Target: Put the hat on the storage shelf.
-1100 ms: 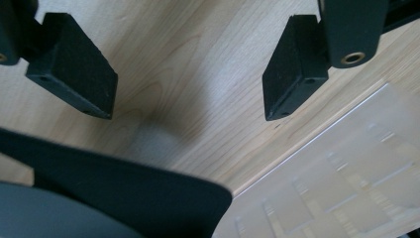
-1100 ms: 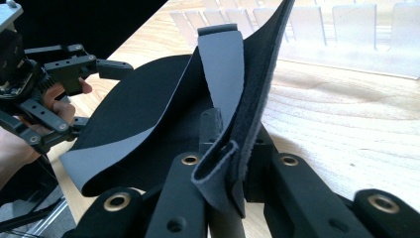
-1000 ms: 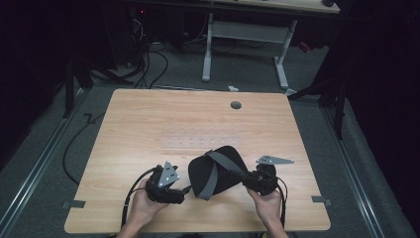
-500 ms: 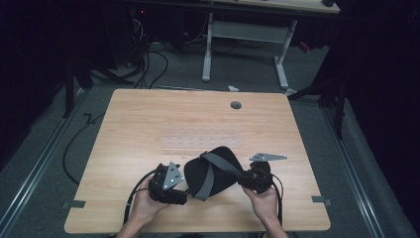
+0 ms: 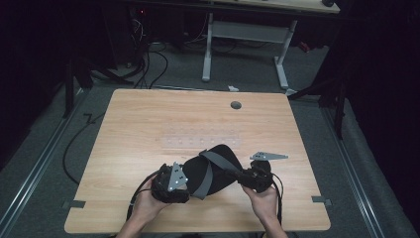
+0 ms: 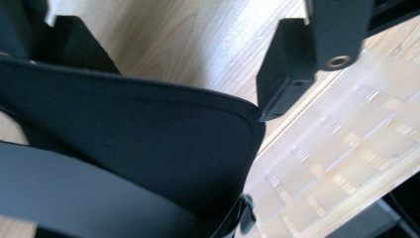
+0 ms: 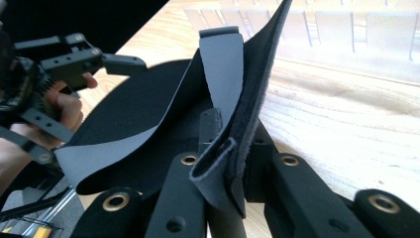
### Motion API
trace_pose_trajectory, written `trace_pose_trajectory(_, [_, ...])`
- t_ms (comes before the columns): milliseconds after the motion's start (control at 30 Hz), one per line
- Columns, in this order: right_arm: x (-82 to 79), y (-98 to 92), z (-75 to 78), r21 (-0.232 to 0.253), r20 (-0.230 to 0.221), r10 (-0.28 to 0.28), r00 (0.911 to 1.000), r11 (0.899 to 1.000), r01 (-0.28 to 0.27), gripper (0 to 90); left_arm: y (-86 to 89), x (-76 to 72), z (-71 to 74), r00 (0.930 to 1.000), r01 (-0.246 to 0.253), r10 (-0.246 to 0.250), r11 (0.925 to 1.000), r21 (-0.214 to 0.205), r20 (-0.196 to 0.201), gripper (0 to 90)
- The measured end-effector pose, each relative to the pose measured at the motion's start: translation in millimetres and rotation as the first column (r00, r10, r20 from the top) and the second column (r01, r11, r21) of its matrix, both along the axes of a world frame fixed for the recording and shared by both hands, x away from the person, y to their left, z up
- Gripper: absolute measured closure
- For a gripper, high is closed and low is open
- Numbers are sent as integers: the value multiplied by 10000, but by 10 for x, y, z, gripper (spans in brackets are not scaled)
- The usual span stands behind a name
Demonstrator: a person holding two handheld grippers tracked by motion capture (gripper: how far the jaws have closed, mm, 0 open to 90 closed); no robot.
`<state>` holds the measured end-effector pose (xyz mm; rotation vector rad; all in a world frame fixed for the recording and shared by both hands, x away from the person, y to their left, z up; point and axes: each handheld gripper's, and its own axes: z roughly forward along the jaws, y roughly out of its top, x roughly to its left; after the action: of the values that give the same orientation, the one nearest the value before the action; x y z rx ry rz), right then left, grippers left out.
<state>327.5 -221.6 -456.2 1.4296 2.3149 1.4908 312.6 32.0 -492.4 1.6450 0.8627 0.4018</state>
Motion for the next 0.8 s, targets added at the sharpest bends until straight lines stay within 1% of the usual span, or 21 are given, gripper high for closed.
trace_pose_trajectory(33, [0,4,5,52,15,21,10000,10000,-21,825,-5,8,-8,10000,-34,34,10000,12,-63,300])
trace_pose_trajectory(133, [12,29,17,73,84,91,9999,9999,-91,825,-9,12,-15,10000,-46,47,10000,62,-33,341])
trace_pose_trajectory(167, [17,38,19,125,82,94,9999,9999,-96,825,-15,10,-15,10000,-84,83,9997,208,41,357])
trace_pose_trajectory(233, [22,55,19,190,72,104,9999,9998,-105,825,-27,0,-6,9998,-36,32,9997,231,196,392])
trace_pose_trajectory(267, [23,64,20,210,69,128,9999,9997,-129,825,-37,-11,4,9996,-4,-1,9998,184,278,429])
trace_pose_trajectory(300, [22,75,23,233,21,131,9999,9996,-131,824,-51,-18,8,9992,8,-18,9997,250,400,445])
trace_pose_trajectory(333, [22,75,23,233,21,131,9999,9996,-131,824,-51,-18,8,9992,8,-18,9997,250,400,464])
trace_pose_trajectory(367, [22,85,27,184,37,134,9999,9997,-134,824,-68,-29,11,9985,20,-37,9995,310,549,464])
trace_pose_trajectory(400, [30,95,38,152,33,112,9999,9998,-113,824,-82,-35,15,9981,41,-64,9993,376,616,499])
trace_pose_trajectory(500, [39,98,56,127,53,87,9999,9999,-88,823,-86,-32,18,9982,90,-111,9994,345,592,543])
trace_pose_trajectory(533, [35,103,66,133,-15,48,10000,9999,-48,823,-86,-30,22,9985,110,-129,9993,366,529,552])
trace_pose_trajectory(633, [36,104,81,69,71,75,9999,9999,-76,822,-95,-34,39,9987,141,-160,9992,386,485,593])
trace_pose_trajectory(700, [35,106,103,109,99,54,9999,9999,-55,821,-111,-45,78,9984,160,-187,9985,517,530,617])
trace_pose_trajectory(767, [41,115,116,89,158,43,9999,10000,-45,820,-113,-48,105,9989,225,-245,9985,500,399,633])
trace_pose_trajectory(800, [38,122,127,104,178,12,9998,9999,-14,819,-111,-49,117,9993,273,-282,9990,355,259,638])
